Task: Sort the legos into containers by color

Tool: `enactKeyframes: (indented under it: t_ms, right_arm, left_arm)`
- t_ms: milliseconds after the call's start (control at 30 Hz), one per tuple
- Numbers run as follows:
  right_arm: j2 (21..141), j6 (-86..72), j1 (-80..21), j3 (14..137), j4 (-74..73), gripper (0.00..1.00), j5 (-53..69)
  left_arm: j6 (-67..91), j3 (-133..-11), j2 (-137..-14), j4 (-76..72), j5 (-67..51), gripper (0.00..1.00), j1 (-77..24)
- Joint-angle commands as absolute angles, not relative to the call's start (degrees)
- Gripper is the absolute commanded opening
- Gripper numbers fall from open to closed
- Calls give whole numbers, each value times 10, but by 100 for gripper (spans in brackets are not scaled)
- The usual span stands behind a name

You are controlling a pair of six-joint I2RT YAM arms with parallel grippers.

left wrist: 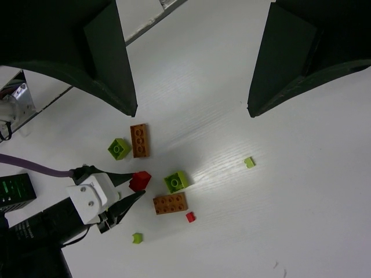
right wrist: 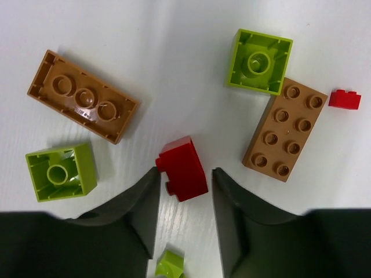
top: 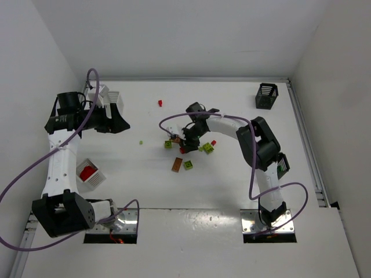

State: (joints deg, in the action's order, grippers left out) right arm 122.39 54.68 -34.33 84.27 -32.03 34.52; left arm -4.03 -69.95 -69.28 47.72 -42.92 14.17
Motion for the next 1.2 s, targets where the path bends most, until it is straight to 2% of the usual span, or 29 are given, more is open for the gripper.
enactKeyframes:
  t_ms: [0, 33, 67, 133, 200, 267, 300, 400, 633, 933, 1167]
  right_arm:
    - [1225, 568, -343, 869, -323, 39, 374]
    - [1225, 568, -343, 869, -330, 34, 374]
    - [1218, 568, -343, 869, -330, 24, 374]
    - [1201, 543, -343, 863, -331, 17, 381]
    - [1181, 479, -343, 857, -299, 6, 400]
    - [1157, 424, -343, 857, -278, 2, 424]
    - [1157, 349, -343, 879, -256, 1, 456]
    - [1158, 194, -343, 936, -219, 1, 527]
    - [1171, -98, -348, 970, -55, 1, 654]
    - [1181, -199, -353, 970, 21, 0, 725]
    - [1181, -239, -364, 970, 51, 0, 751]
  left_arm:
    - [-47, -692, -679, 474, -432, 82, 138]
    - [-47, -686, -673, 468, -432, 81, 138]
    - [-47, -677, -673, 468, -432, 79, 138]
    - [-47, -660, -665, 461, -432, 78, 133]
    - [-47, -649, -649, 456, -443, 78, 121]
    - [-61, -635, -638, 456, -471, 81, 110]
    - [-70, -635, -628, 456, -482, 82, 104]
    - [-83, -618, -615, 456, -523, 88, 85]
    - [-102, -613, -610, 461, -562, 88, 66]
    - [-102, -640, -636, 461, -563, 77, 66]
    - [-96, -646, -648, 451, -610, 75, 66]
